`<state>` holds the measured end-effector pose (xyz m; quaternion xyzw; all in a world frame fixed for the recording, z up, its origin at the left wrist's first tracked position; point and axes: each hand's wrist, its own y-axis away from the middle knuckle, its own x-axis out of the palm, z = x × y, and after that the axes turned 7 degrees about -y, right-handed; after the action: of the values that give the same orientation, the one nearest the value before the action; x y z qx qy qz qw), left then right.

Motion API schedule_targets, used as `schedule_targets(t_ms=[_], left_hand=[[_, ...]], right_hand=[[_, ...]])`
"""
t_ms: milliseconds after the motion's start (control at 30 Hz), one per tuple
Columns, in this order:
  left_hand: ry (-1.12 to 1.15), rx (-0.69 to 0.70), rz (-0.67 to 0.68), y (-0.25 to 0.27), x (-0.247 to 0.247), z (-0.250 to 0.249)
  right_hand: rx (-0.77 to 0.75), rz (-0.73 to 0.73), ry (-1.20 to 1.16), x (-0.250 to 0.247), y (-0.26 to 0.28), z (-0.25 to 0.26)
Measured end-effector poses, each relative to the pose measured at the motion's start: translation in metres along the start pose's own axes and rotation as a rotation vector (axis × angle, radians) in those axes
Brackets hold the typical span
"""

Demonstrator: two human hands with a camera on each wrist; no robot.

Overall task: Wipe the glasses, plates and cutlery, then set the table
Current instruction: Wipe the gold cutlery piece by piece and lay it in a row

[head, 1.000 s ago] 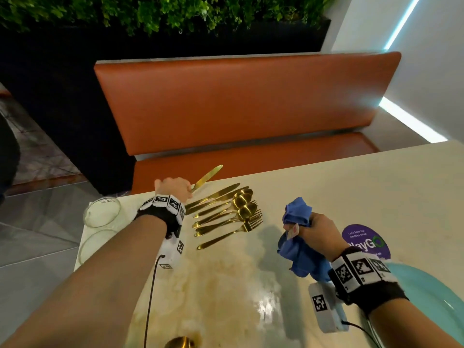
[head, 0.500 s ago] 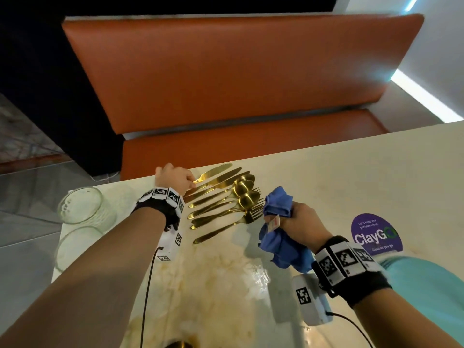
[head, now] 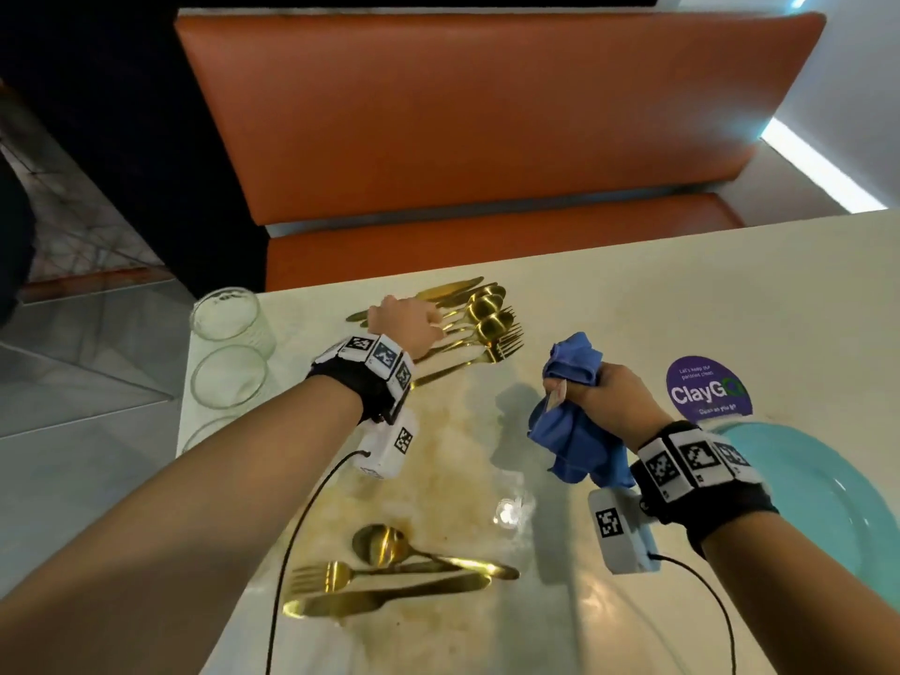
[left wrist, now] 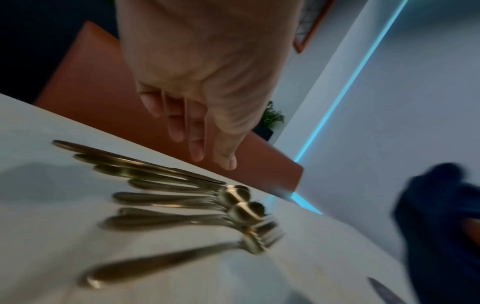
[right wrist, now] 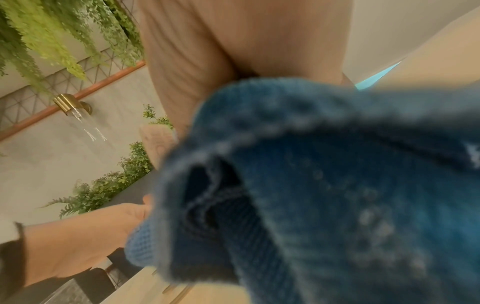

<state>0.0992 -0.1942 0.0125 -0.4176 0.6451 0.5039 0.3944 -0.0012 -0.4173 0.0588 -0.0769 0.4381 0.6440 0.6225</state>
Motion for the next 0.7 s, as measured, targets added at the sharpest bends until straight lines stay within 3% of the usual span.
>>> schedule_targets(t_ms=[200,367,467,567,700], left_hand=[[-0.024,0.104,0.174,0.093,0.037,-0.038],[-0.339,0.202,0.358,0.155,0.078,-0.037],[-0.464,0.277,0.3,0.176,0.097,-0.025],[-0.432,0.307,0.217,0.185,0.103,-0.015],[-0.395,0.301,0.238,0.187,0.1,-0.01]], right_hand=[[-0.018,-0.014,-0.039,0.012,0.053,-0.014],[-0.017,-0.009,-0.053,0.025,0.092,-0.028],[0.013,-0.023,-0.086,0.032,0.106,-0.036],[0.043,-0.023,-0.138,0.038,0.119,-0.045],[0.063,-0.022,-0.178,0.042,0.139,-0.057]])
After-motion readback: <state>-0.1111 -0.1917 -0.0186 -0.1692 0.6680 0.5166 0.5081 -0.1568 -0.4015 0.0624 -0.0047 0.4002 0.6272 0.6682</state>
